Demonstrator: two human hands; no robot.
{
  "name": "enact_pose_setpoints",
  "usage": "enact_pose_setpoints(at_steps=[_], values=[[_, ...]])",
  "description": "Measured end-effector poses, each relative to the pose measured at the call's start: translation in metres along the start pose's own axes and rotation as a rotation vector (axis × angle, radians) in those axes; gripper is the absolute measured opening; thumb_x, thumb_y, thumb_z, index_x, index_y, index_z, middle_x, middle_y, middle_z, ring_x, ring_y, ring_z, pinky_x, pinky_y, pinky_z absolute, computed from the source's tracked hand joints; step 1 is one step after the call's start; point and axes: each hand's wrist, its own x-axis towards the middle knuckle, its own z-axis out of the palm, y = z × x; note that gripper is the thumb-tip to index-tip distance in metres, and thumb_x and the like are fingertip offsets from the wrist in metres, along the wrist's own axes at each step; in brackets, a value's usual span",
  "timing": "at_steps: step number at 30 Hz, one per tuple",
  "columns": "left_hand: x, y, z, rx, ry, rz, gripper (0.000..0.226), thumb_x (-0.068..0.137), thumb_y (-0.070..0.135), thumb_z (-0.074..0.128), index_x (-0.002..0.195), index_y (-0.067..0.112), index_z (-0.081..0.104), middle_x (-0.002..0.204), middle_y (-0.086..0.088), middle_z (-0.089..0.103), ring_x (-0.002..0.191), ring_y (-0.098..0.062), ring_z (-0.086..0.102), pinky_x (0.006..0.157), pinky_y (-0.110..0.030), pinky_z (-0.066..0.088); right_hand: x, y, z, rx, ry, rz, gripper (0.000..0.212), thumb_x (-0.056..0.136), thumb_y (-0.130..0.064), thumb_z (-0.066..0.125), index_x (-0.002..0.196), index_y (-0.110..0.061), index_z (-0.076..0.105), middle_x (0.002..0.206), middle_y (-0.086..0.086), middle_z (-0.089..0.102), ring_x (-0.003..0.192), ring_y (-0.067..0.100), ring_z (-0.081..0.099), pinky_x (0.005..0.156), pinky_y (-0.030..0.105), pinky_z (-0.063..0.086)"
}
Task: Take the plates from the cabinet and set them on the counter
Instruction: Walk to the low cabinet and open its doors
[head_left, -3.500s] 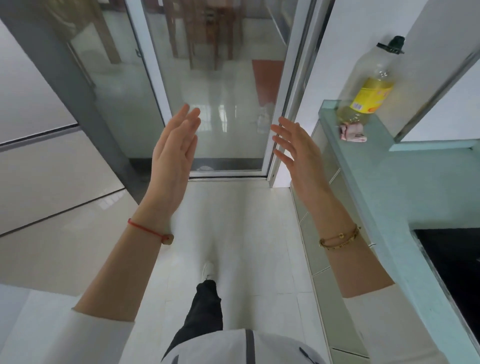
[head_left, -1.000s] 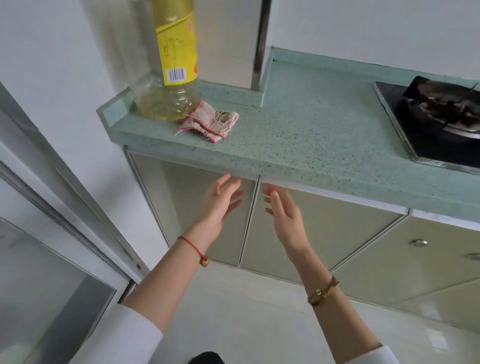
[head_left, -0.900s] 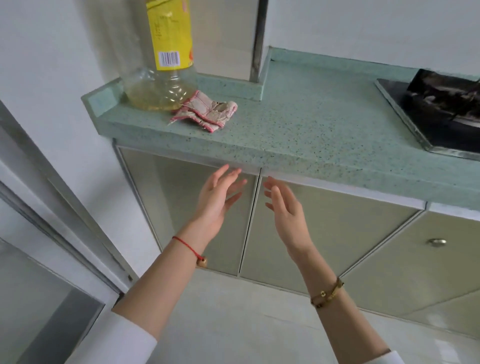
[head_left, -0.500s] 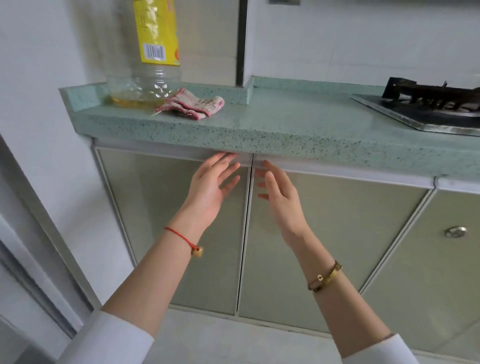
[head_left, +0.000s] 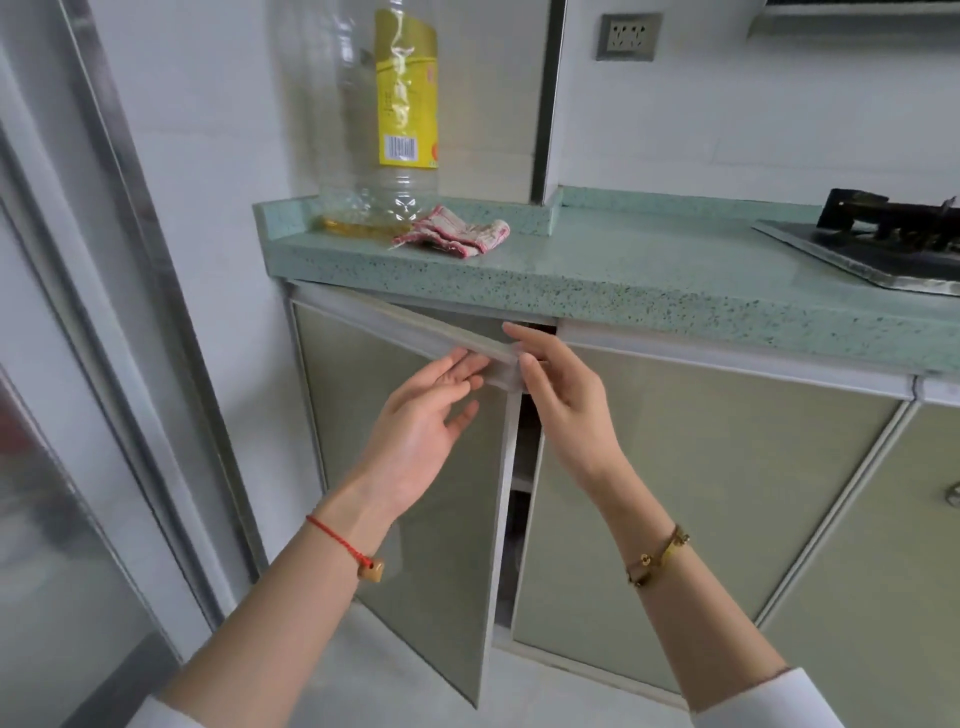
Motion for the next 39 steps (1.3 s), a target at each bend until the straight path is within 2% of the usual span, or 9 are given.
enact_pose_setpoints(at_steps=[6, 11, 14, 18, 22, 24, 29, 34, 39], values=[[-0.046, 0.017, -0.018, 0.033, -0.03, 0.05, 0.041, 0.094, -0.002, 0.049, 0.129, 0.015, 0.061, 0.13, -0.003, 0.068, 0.103, -0.005, 0.064, 0.088, -0.026, 0.04, -0.021, -0.019, 0.026, 0.12, -0.078, -0.126, 0.02, 0.099, -0.011, 0.054, 0.112, -0.008, 0.069, 0.108, 0.005, 0.07, 0.09, 0.007, 0.064, 0.078, 0.014, 0.046], [-0.081, 0.024, -0.029, 0.12, -0.005, 0.168, 0.046, 0.09, -0.001, 0.053, 0.129, 0.022, 0.065, 0.131, 0.0, 0.067, 0.112, -0.004, 0.06, 0.086, -0.019, 0.048, -0.033, -0.038, 0.049, 0.132, -0.105, -0.21, 0.018, 0.096, -0.016, 0.059, 0.109, -0.012, 0.071, 0.098, 0.001, 0.066, 0.092, 0.016, 0.065, 0.078, 0.028, 0.053], [-0.106, 0.023, -0.037, 0.264, 0.166, 0.291, 0.055, 0.084, 0.007, 0.065, 0.135, 0.026, 0.06, 0.132, 0.007, 0.066, 0.113, -0.004, 0.06, 0.096, -0.021, 0.048, -0.041, -0.055, 0.068, 0.092, -0.108, -0.272, 0.019, 0.095, -0.021, 0.06, 0.108, -0.013, 0.073, 0.095, -0.003, 0.063, 0.09, 0.013, 0.064, 0.077, 0.034, 0.056], [-0.142, 0.018, -0.053, 0.58, 0.432, 0.498, 0.057, 0.086, 0.014, 0.074, 0.136, 0.031, 0.056, 0.134, 0.008, 0.061, 0.114, -0.014, 0.061, 0.093, -0.026, 0.053, -0.048, -0.076, 0.103, 0.017, -0.142, -0.389, 0.018, 0.094, -0.022, 0.063, 0.107, -0.016, 0.073, 0.095, -0.001, 0.059, 0.089, 0.009, 0.059, 0.08, 0.019, 0.05], [-0.172, 0.013, -0.074, 0.827, 0.537, 0.609, 0.069, 0.085, 0.01, 0.073, 0.145, 0.026, 0.043, 0.143, 0.008, 0.052, 0.13, -0.017, 0.053, 0.102, -0.027, 0.048, -0.045, -0.094, 0.144, -0.082, -0.166, -0.554, 0.017, 0.093, -0.027, 0.064, 0.102, -0.014, 0.072, 0.104, 0.001, 0.058, 0.099, 0.017, 0.054, 0.089, 0.023, 0.042], [-0.182, 0.014, -0.086, 0.927, 0.563, 0.62, 0.078, 0.084, 0.012, 0.073, 0.15, 0.027, 0.034, 0.151, 0.012, 0.044, 0.139, -0.014, 0.045, 0.107, -0.028, 0.045, -0.04, -0.099, 0.165, -0.089, -0.189, -0.626, 0.02, 0.093, -0.03, 0.065, 0.102, -0.013, 0.07, 0.11, 0.003, 0.06, 0.103, 0.018, 0.055, 0.093, 0.028, 0.042], [-0.202, 0.023, -0.117, 0.997, 0.612, 0.593, 0.087, 0.088, 0.008, 0.069, 0.157, 0.022, 0.018, 0.163, 0.007, 0.026, 0.151, -0.014, 0.026, 0.12, -0.05, 0.03, -0.037, -0.109, 0.215, -0.011, -0.34, -0.662, 0.03, 0.092, -0.038, 0.064, 0.11, -0.013, 0.063, 0.11, -0.001, 0.063, 0.107, 0.017, 0.058, 0.092, 0.041, 0.047], [-0.211, 0.043, -0.136, 1.016, 0.624, 0.515, 0.085, 0.089, 0.008, 0.064, 0.157, 0.011, 0.014, 0.166, 0.005, 0.017, 0.153, -0.006, 0.015, 0.125, -0.045, 0.02, -0.032, -0.116, 0.254, 0.025, -0.357, -0.679, 0.032, 0.092, -0.035, 0.064, 0.116, -0.014, 0.061, 0.116, 0.001, 0.061, 0.112, 0.017, 0.056, 0.098, 0.04, 0.044], [-0.214, 0.057, -0.15, 1.013, 0.604, 0.426, 0.085, 0.092, 0.004, 0.063, 0.158, 0.016, 0.01, 0.167, 0.011, 0.004, 0.152, 0.002, 0.005, 0.127, -0.037, 0.013, -0.033, -0.119, 0.279, -0.034, -0.337, -0.66, 0.038, 0.093, -0.034, 0.062, 0.126, -0.016, 0.058, 0.126, 0.001, 0.057, 0.122, 0.018, 0.052, 0.106, 0.037, 0.039]])
